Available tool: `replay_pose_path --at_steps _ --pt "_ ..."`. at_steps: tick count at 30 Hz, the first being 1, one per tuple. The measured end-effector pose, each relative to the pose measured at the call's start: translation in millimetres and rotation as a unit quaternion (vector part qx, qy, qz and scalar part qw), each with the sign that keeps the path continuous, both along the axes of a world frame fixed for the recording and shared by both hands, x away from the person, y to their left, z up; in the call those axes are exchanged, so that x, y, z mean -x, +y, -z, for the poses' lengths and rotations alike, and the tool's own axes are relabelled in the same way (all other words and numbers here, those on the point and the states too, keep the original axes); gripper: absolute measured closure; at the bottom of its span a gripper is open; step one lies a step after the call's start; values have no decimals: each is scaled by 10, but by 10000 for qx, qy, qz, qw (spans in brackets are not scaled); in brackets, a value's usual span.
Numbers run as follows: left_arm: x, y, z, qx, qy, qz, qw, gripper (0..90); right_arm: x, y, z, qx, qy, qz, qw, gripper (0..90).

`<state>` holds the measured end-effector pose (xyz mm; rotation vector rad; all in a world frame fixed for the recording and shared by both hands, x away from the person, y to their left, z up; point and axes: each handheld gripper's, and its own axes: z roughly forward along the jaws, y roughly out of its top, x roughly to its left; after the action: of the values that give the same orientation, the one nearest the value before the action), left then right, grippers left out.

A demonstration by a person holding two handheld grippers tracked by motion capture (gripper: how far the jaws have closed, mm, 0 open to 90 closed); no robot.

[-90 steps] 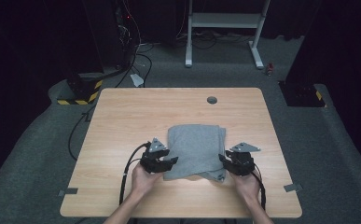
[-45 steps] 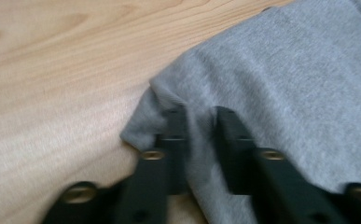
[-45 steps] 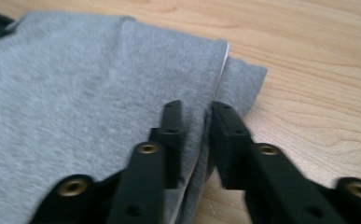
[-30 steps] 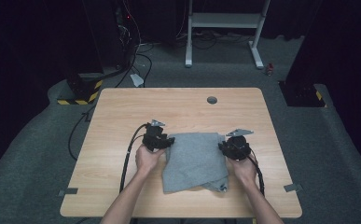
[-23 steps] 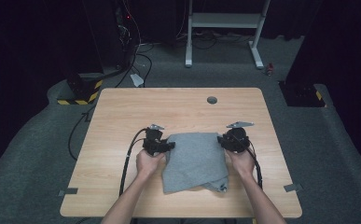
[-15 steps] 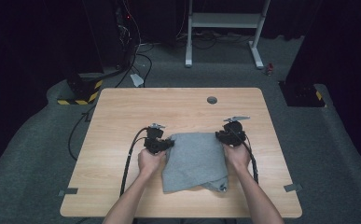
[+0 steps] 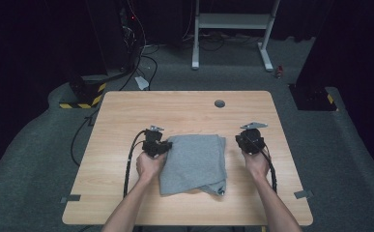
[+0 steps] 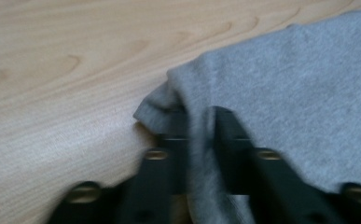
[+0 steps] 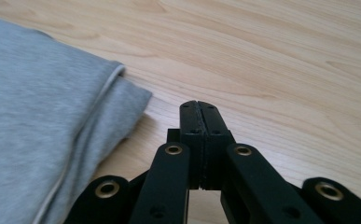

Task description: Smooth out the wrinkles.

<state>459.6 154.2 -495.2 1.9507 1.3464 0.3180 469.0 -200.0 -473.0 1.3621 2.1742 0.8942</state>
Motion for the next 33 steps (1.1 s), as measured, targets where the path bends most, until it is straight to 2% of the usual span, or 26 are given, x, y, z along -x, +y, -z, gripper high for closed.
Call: replay_pose_path --at_steps 1,3,5,7,9,11,12,14,15,19,21,24,26,29,31,33 --pt "29 -14 -32 -34 -121 47 9999 610 45 12 3 -172 0 -84 9998 799" --pt "111 -57 -102 -156 -345 173 9991 524 134 70 15 -315 -14 -246 9992 714" --pt "241 -111 -173 -264 -600 395 9971 495 218 135 44 -410 -19 -415 9983 674" --pt "379 -149 -196 -223 -737 642 9950 499 310 209 87 -514 -21 -556 9971 637" --pt "483 -180 -150 -186 -703 826 9939 505 390 283 140 -656 -19 -699 9954 623" --pt "522 -214 -58 -229 -557 963 9935 507 433 348 182 -688 -13 -818 9943 608" --pt "517 -229 -7 -299 -515 983 9934 509 446 385 206 -659 3 -877 9940 601" --pt "460 -241 75 -157 -411 954 9945 504 444 456 269 -544 80 -941 9940 599" --pt "430 -248 85 -104 -405 910 9950 500 426 482 307 -408 120 -961 9945 600" --pt "269 -297 71 -144 -322 816 9960 494 341 468 323 -261 40 -776 9966 600" --pt "238 -336 43 -212 -360 767 9962 482 302 455 292 -186 -17 -626 9979 592" --pt "321 -355 -8 -258 -465 845 9950 466 372 424 231 -366 -60 -595 9975 583" --pt "421 -351 -25 -333 -494 919 9940 465 506 425 198 -273 -188 -802 9962 583" --pt "544 -349 0 -443 -470 1027 9926 467 660 451 200 -190 -194 -1043 9942 582" --pt "557 -363 33 -470 -484 1026 9924 468 699 472 234 -140 -160 -1143 9932 580" --pt "510 -381 59 -439 -436 983 9932 472 679 507 283 -25 -112 -1123 9936 584"
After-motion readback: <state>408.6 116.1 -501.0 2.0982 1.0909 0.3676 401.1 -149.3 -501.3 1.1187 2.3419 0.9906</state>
